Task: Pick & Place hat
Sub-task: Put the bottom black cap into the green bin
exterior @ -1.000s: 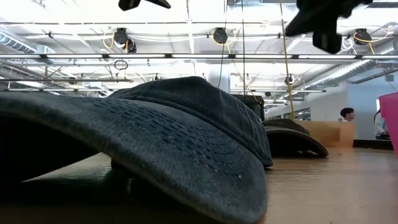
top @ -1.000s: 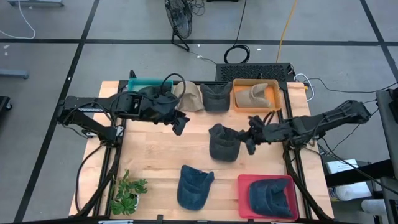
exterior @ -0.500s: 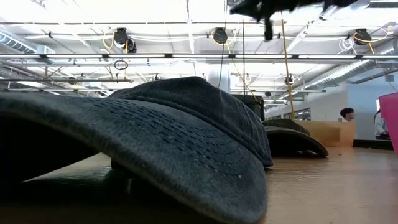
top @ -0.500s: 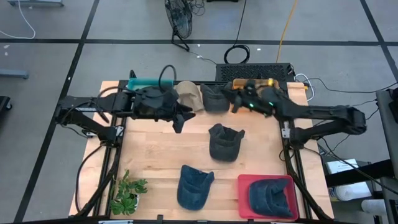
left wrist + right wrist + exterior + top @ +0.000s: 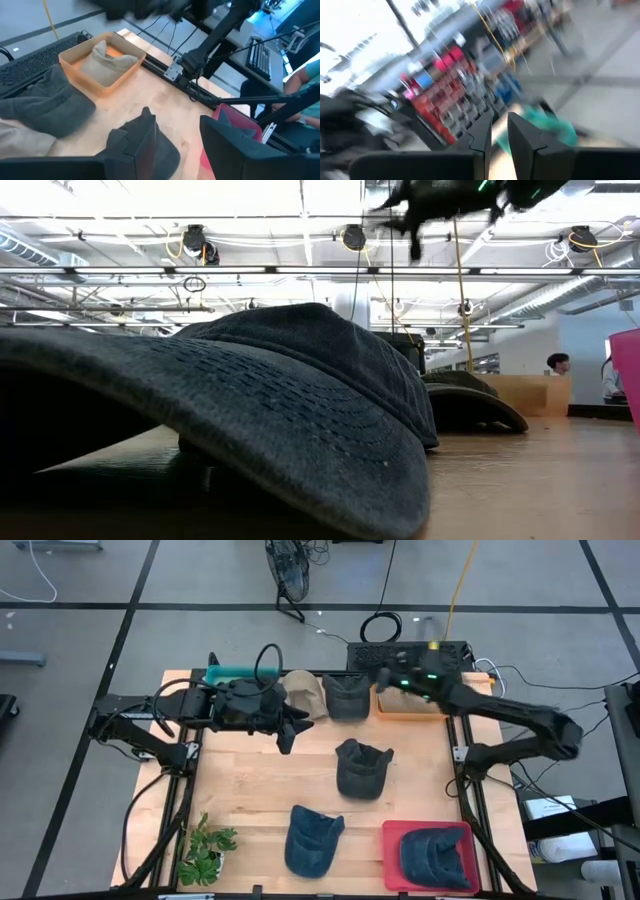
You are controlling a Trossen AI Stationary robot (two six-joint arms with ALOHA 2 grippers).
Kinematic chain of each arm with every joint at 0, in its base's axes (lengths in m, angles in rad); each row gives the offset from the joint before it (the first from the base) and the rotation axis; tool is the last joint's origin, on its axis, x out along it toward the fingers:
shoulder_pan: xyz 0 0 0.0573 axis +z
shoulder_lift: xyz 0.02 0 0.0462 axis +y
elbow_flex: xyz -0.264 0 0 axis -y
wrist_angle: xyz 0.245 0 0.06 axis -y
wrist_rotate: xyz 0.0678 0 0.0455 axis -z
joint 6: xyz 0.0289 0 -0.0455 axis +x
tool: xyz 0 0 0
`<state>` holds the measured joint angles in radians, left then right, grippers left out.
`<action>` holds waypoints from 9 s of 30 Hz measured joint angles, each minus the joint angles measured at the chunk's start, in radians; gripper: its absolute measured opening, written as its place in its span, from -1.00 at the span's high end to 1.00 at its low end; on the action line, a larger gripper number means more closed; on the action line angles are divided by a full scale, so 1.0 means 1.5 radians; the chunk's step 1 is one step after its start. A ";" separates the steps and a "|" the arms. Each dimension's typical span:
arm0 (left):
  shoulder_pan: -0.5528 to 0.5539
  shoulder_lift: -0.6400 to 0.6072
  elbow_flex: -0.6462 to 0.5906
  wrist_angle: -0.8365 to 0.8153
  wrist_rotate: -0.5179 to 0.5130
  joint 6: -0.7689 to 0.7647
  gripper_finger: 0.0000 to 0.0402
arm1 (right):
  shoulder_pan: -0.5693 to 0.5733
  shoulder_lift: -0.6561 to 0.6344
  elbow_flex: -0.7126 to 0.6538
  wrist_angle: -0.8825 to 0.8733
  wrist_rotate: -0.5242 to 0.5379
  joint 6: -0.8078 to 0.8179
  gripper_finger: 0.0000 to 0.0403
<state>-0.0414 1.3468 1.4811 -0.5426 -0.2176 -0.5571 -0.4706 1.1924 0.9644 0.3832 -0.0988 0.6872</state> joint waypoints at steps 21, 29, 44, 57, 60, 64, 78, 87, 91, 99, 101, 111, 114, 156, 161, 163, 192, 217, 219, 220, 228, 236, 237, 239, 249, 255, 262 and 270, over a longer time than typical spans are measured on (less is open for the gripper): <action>0.012 0.007 0.000 0.014 0.041 0.068 0.19 | 0.280 -0.267 -0.002 -0.634 0.131 -0.035 0.98; -0.036 0.011 0.000 -0.041 0.110 0.138 0.19 | 0.393 -0.151 -0.003 -0.644 0.097 -0.068 0.98; -0.104 0.074 0.000 -0.045 0.275 0.109 0.19 | 0.398 -0.147 -0.054 -0.566 0.075 -0.006 0.98; -0.121 0.100 -0.001 -0.133 0.110 0.183 0.19 | 0.398 -0.174 -0.139 -0.433 0.049 0.105 0.98; -0.085 0.105 0.001 -0.055 0.123 0.180 0.19 | 0.398 -0.180 -0.141 -0.389 0.048 0.104 0.98; -0.063 0.128 0.000 0.043 0.161 0.183 0.19 | 0.398 -0.206 -0.141 -0.396 0.060 0.112 0.98; -0.012 0.270 0.001 0.163 0.160 0.235 0.19 | 0.427 -0.290 -0.092 -0.422 0.206 0.065 1.00; 0.023 0.399 0.000 0.264 0.243 0.316 0.19 | 0.427 -0.292 -0.092 -0.435 0.223 0.094 1.00; 0.030 0.442 -0.001 0.275 0.268 0.314 0.19 | 0.427 -0.290 -0.092 -0.441 0.222 0.132 1.00; 0.040 0.481 -0.001 0.295 0.261 0.338 0.01 | 0.429 -0.283 -0.092 -0.448 0.200 0.190 1.00; 0.042 0.484 0.000 0.306 0.252 0.356 -0.06 | 0.429 -0.282 -0.092 -0.453 0.197 0.200 1.00; 0.044 0.528 0.000 0.293 0.245 0.393 -0.02 | 0.429 -0.278 -0.092 -0.455 0.203 0.232 1.00; 0.044 0.541 0.000 0.299 0.230 0.378 0.11 | 0.430 -0.272 -0.092 -0.455 0.203 0.244 1.00; 0.039 0.278 -0.001 -0.304 0.197 0.538 0.97 | 0.445 -0.216 -0.132 -0.453 0.252 0.172 1.00; 0.036 0.279 -0.001 -0.399 0.196 0.722 0.92 | 0.445 -0.215 -0.205 -0.293 0.256 0.187 1.00; 0.035 0.278 -0.013 -0.421 0.196 0.792 0.96 | 0.445 -0.215 -0.237 -0.201 0.256 0.197 1.00; 0.060 0.257 -0.044 -0.565 0.032 0.310 0.54 | 0.458 -0.214 -0.311 0.027 0.279 0.123 0.85; 0.019 0.129 -0.032 -0.344 0.012 -0.691 0.36 | 0.459 -0.202 -0.205 0.047 0.280 -0.083 0.73; 0.019 0.150 -0.032 -0.350 0.028 -0.712 0.23 | 0.461 -0.202 -0.205 0.032 0.240 -0.064 0.73; 0.019 0.159 -0.032 -0.354 0.031 -0.722 0.16 | 0.463 -0.202 -0.205 0.026 0.220 -0.054 0.73; 0.026 0.218 -0.032 -0.388 0.018 -0.832 -0.32 | 0.508 -0.202 -0.205 -0.009 0.184 -0.035 0.73; 0.037 0.236 -0.094 -0.387 0.069 -0.930 -0.25 | 0.525 -0.202 -0.205 -0.034 0.184 -0.027 0.73; 0.035 0.236 -0.111 -0.385 0.083 -0.940 -0.21 | 0.525 -0.203 -0.205 -0.040 0.184 -0.022 0.73; 0.025 0.232 -0.140 -0.369 0.101 -0.965 -0.13 | 0.525 -0.205 -0.205 -0.051 0.184 -0.004 0.73; 0.014 0.228 -0.210 -0.251 0.083 -1.041 0.08 | 0.524 -0.208 -0.205 -0.079 0.167 0.003 0.73; 0.021 0.228 -0.234 -0.250 0.085 -1.048 0.03 | 0.525 -0.208 -0.205 -0.085 0.149 0.028 0.73; 0.021 0.227 -0.255 -0.247 0.066 -1.052 0.12 | 0.525 -0.208 -0.205 -0.095 0.132 0.041 0.73; 0.020 0.227 -0.264 -0.248 0.053 -1.004 0.44 | 0.525 -0.208 -0.205 -0.095 0.132 0.053 0.73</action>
<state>-0.0109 1.6867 1.0843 -0.9153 -0.1375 -2.0626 0.3164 0.8806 0.6571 0.2412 0.0990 0.7667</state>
